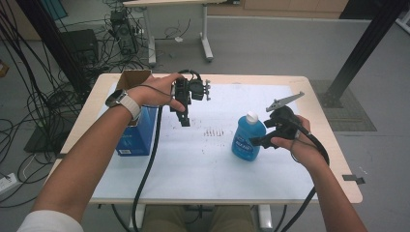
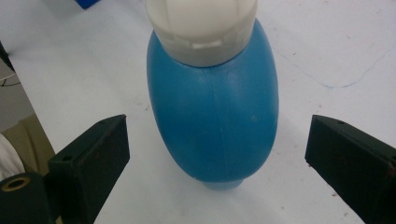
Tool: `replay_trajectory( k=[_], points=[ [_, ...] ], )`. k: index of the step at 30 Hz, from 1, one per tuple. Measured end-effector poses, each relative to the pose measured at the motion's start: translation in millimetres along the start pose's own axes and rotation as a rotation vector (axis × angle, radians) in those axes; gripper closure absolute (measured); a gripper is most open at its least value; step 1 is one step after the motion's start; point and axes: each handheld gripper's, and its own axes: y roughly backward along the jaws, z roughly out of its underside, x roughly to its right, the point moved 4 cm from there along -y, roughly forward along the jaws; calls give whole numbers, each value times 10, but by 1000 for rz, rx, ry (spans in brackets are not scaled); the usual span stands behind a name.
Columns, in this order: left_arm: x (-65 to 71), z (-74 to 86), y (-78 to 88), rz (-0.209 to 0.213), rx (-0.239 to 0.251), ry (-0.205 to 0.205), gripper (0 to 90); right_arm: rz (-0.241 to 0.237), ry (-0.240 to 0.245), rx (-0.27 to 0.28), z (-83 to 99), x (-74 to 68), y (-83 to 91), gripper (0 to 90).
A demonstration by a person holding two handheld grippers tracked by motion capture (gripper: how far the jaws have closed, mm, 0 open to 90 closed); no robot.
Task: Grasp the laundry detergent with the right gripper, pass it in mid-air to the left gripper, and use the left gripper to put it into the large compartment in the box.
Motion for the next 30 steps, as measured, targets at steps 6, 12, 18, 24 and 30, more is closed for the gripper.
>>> replay_trajectory(
  k=[6,12,18,24,30],
  points=[
    [-3,8,2,-2,2,2,120,1,-1,1,10,0,-4,63],
    [1,7,3,-3,3,3,120,-1,2,2,1,-9,-9,64],
    [6,15,12,-4,3,6,120,-1,2,4,-9,-11,-4,64],
    [9,19,15,-4,6,6,120,-2,2,5,-10,-15,-10,63],
    [12,10,13,-4,6,4,120,-2,-5,6,-17,-11,-17,61]
  ],
)
